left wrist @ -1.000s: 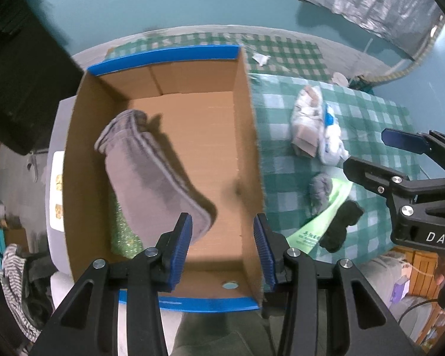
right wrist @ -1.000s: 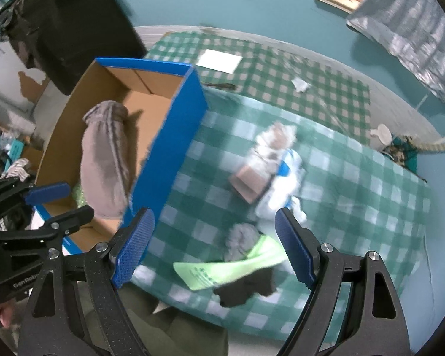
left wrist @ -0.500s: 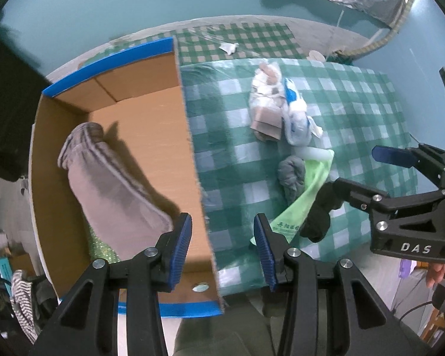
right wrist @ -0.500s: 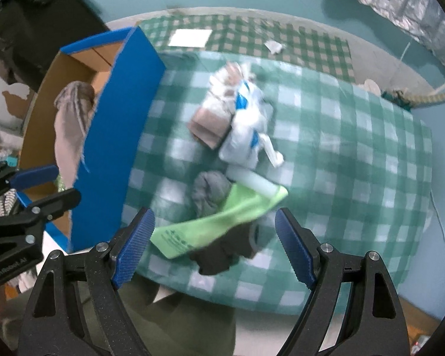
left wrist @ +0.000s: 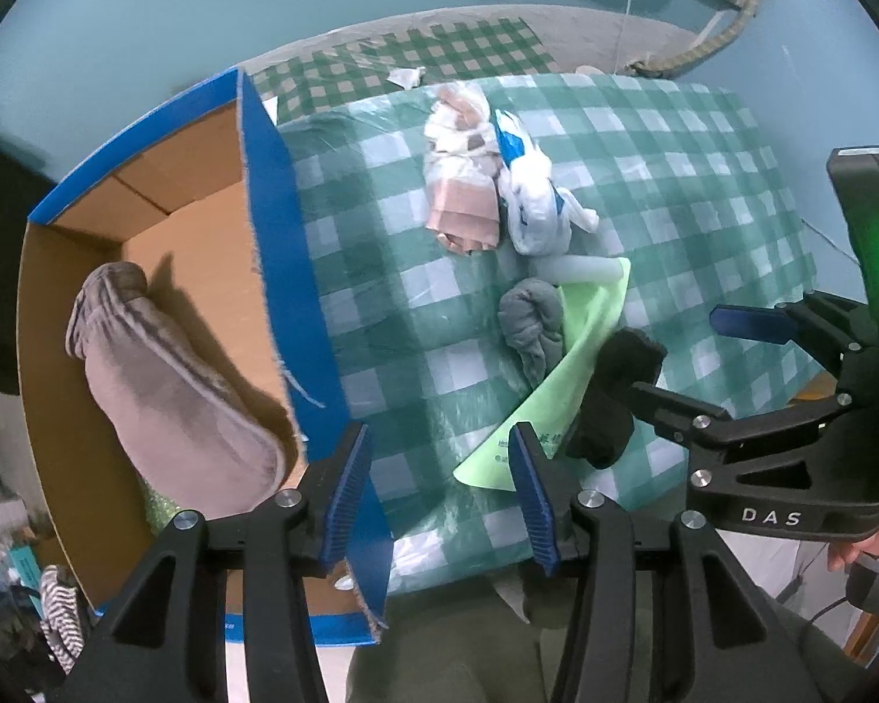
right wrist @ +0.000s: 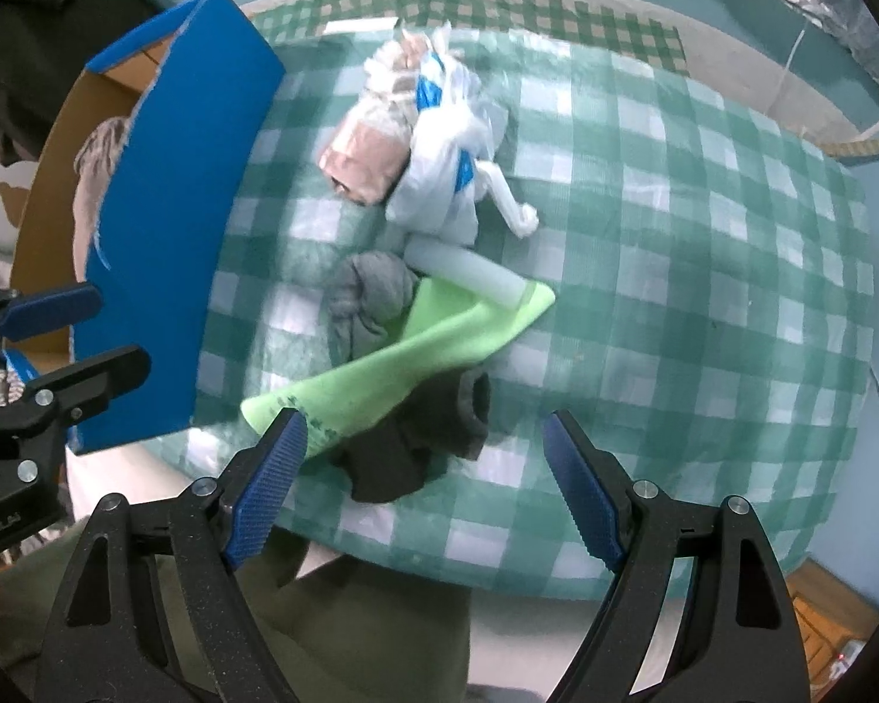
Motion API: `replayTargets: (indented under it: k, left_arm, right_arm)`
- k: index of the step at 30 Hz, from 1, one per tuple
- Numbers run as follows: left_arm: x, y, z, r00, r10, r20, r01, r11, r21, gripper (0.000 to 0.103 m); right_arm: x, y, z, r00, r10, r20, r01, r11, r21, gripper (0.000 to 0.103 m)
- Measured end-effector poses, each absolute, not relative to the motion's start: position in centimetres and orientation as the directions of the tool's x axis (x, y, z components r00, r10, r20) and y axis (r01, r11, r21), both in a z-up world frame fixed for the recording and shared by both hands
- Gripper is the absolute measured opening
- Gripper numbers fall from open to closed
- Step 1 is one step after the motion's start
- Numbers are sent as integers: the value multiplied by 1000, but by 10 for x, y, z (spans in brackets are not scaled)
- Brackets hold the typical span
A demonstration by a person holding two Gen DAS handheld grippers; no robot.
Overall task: Organize soft objects
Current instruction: 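Move both grippers back over the table toward the black sock and lime cloth, then grasp the black sock with the right gripper while the left grasps the lime-green cloth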
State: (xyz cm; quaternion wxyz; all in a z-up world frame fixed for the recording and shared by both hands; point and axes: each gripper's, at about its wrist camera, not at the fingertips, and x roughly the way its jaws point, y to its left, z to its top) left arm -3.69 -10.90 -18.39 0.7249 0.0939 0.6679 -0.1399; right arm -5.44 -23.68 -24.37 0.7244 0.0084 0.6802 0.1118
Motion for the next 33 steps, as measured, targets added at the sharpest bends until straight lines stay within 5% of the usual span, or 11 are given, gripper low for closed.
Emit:
replayTargets:
  k: [20,25,29,33]
  left_arm:
    - [-51,-132,-233,39,18,-999,402,915,32,53]
    - [-51,-136,-234,34,19,-999,402,915,31,53]
    - [-51,-138,-236,40,29,-999,404,914,42,58]
    - [-53,-144,-239,48,30,-998,411,911,47,64]
  right_arm:
    - [-62,-221,-310,-60,130,-990,-178,974,139,83]
    - [-67,-220,-325,-97,136,-986,-181,972,151,66]
    - [-73,-226,-325,-80,173,-982,-168,968,185,41]
    - [-75,-241,-324,-62,167,-984,-146,974,174,40]
